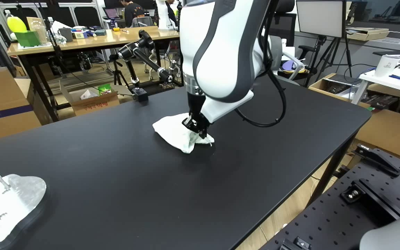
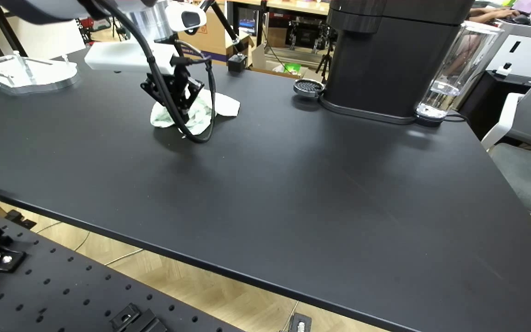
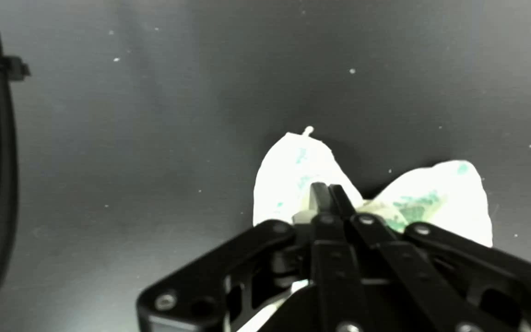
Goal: Hang the towel on the black bar
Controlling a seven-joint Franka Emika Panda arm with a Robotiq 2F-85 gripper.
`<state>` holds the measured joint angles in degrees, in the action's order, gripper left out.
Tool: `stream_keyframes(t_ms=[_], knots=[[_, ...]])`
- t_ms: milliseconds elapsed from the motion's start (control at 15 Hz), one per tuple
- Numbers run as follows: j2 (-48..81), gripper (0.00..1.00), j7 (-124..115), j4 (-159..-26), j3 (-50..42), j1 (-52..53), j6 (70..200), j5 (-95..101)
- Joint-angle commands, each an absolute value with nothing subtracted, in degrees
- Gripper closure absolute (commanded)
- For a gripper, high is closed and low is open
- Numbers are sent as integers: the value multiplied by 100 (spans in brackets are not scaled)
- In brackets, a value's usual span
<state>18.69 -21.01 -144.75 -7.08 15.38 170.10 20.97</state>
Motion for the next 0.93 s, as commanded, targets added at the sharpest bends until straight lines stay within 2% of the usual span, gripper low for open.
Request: stream_keyframes(t_ms=[0, 400, 867], knots=[[833, 100, -1711, -14548, -674, 1395, 15749, 1706], [-136, 100, -1774, -13657, -392, 799, 13933, 2119], [226, 100, -1544, -11970, -18, 391, 12682, 1984]])
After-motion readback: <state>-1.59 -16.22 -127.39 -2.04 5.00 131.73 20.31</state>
